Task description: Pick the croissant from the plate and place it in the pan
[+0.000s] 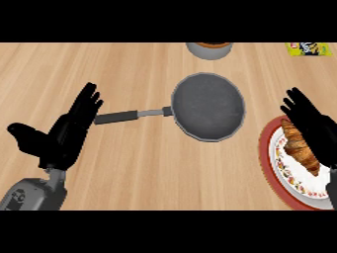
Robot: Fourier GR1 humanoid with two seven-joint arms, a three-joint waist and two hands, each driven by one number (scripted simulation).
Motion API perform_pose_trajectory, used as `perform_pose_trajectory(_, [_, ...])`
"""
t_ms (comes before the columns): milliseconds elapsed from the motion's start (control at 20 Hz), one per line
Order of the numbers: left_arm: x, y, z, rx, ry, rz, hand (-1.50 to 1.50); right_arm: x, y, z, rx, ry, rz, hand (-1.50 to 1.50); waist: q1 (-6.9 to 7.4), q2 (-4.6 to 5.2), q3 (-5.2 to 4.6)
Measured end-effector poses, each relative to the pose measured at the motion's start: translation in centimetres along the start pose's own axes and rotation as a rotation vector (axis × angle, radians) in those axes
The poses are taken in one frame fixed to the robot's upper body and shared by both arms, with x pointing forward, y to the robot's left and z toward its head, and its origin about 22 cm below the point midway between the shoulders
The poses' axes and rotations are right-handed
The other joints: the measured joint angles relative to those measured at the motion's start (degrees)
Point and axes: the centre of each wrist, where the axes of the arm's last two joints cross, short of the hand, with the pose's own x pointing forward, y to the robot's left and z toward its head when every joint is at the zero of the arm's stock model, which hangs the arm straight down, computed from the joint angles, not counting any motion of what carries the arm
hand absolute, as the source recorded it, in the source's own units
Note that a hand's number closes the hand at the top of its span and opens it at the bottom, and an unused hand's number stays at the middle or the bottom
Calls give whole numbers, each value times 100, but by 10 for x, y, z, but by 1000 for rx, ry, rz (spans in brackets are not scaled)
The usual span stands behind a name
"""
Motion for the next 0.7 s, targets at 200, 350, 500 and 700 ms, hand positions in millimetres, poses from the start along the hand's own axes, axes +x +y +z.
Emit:
perform_pose_trajectory(200, [-12, 24, 15, 67, 28, -129, 0, 26, -4, -12, -35, -137, 68, -150, -93, -26, 5])
perform_pose_trajectory(350, [-22, 43, 23, 116, 69, -261, 0, 58, -18, -12, -103, -256, 253, -150, -128, -40, -25])
perform_pose_trajectory(500, [-32, 55, 34, 155, 121, -327, 0, 57, -49, 4, -382, -246, 320, -150, -301, -69, -19])
perform_pose_trajectory(700, [-41, 67, 50, 179, 150, -376, 0, 41, -72, 39, -542, -177, 418, -150, -358, -78, -9])
